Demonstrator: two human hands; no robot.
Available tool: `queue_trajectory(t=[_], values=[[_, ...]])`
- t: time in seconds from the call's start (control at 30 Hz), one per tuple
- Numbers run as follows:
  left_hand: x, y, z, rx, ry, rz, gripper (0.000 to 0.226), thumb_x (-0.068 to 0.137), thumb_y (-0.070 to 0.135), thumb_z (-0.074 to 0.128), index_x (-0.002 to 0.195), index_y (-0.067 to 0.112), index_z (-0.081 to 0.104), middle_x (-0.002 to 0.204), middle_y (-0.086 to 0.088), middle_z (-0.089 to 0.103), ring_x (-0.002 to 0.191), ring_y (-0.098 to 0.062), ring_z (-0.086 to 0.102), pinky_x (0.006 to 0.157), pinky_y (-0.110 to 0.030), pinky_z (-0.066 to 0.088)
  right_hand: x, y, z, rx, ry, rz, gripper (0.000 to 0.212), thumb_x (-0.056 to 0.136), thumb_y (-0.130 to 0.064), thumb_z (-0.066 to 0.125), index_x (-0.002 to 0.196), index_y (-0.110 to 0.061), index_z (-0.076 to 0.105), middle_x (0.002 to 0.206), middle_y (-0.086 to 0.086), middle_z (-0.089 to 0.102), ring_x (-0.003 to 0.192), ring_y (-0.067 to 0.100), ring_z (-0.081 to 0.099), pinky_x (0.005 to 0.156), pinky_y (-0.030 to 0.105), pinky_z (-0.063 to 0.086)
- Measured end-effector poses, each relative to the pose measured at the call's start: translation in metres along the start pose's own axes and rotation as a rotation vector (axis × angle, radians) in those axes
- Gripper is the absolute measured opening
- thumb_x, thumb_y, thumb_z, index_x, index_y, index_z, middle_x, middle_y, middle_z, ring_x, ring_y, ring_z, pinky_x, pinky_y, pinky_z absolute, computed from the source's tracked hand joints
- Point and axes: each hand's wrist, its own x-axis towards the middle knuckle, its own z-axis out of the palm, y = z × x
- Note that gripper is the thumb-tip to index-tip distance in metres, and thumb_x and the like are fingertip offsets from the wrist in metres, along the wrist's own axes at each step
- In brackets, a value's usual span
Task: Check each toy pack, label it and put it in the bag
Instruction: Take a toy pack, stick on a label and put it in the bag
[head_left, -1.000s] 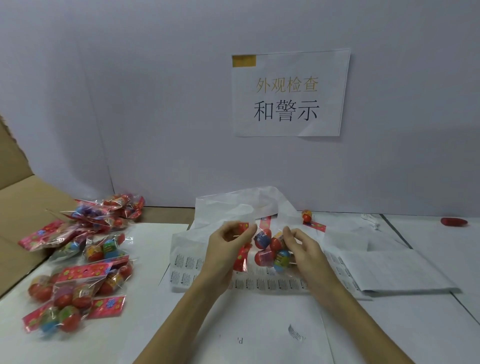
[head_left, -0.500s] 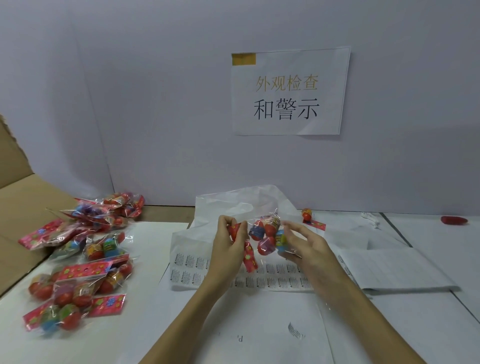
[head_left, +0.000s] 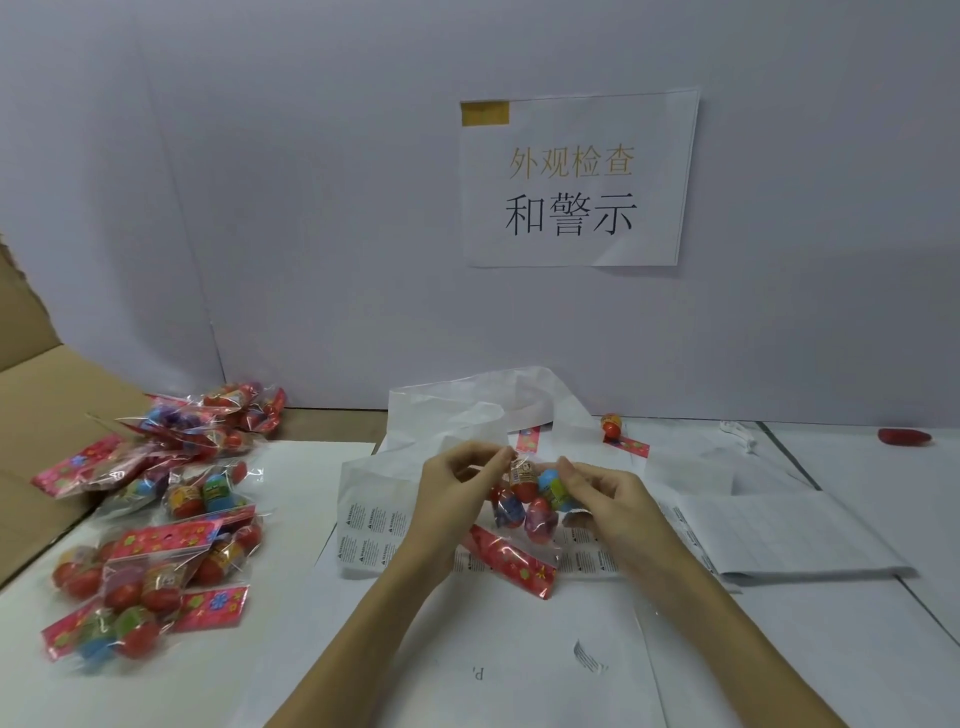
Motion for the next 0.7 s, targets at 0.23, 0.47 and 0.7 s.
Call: queue_trajectory(t=[0.23, 0.47, 0.7], values=[[-0.003, 0.004, 0.003, -0.048, 0.06, 0.056, 0.011, 0.096, 0.024, 0.071, 0.09, 0.027, 0.08, 0.089, 0.004, 0.078, 0.087, -0.012, 0.075, 0.073, -0.019, 0.058, 0.001, 0.0, -0.001, -0.001, -0.026, 0.018, 0.04, 0.093, -0.051, 0.06, 0.114, -0.024, 0.081, 0.102, -0.003, 0.08, 0.097, 0.013, 0.075, 0.074, 0.022, 0.058], [-0.007, 0.01, 0.002, -0.074, 0.042, 0.361, 0.013, 0.086, 0.022, 0.08, 0.097, 0.017, 0.084, 0.098, 0.0, 0.077, 0.097, -0.021, 0.073, 0.081, -0.024, 0.059, -0.001, 0.005, -0.004, -0.132, 0.109, -0.12, 0.049, 0.095, -0.06, 0.051, 0.102, -0.019, 0.077, 0.071, 0.006, 0.076, 0.059, 0.02, 0.072, 0.053, 0.022, 0.055], [-0.01, 0.012, 0.003, -0.028, -0.236, 0.35, 0.018, 0.086, 0.029, 0.084, 0.103, 0.022, 0.084, 0.109, 0.003, 0.078, 0.108, -0.015, 0.07, 0.088, -0.022, 0.053, 0.003, 0.002, -0.011, 0.178, 0.074, -0.03, 0.049, 0.095, -0.021, 0.074, 0.139, -0.03, 0.055, 0.112, 0.011, 0.078, 0.103, 0.027, 0.077, 0.094, 0.037, 0.061]])
